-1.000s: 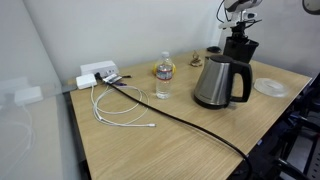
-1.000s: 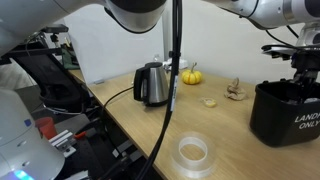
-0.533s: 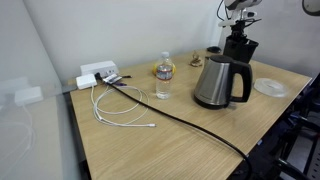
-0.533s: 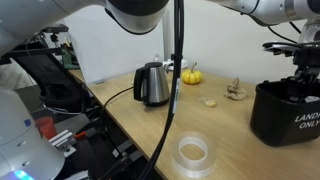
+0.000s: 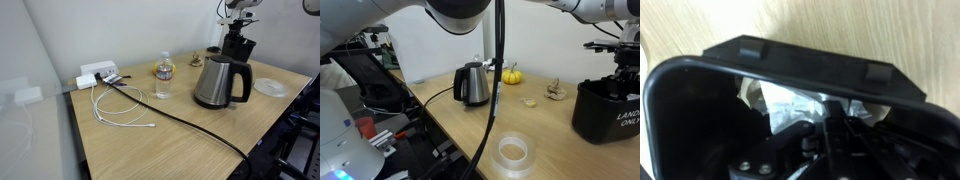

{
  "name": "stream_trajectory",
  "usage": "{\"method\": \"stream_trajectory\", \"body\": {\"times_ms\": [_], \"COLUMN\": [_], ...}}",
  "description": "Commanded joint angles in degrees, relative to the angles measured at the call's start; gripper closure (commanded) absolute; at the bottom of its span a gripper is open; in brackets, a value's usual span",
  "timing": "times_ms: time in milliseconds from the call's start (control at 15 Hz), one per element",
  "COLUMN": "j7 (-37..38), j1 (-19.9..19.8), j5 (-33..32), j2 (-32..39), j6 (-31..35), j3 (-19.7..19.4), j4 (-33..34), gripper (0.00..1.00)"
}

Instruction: Pick up the white paper from the table and put it inside the bin

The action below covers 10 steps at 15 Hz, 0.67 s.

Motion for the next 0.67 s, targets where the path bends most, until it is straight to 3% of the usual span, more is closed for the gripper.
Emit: {"method": "stream_trajectory", "body": {"times_ms": [0,600], "j7": [3.02,5.57], "j1": [-1.21,-1.16], "j5": [2.01,1.83], "j2": [2.11,2.93], "j6": [4.04,9.72], "j3": [0.86,1.12], "j4": [2.82,2.70], "gripper": [1.00,1.00]}}
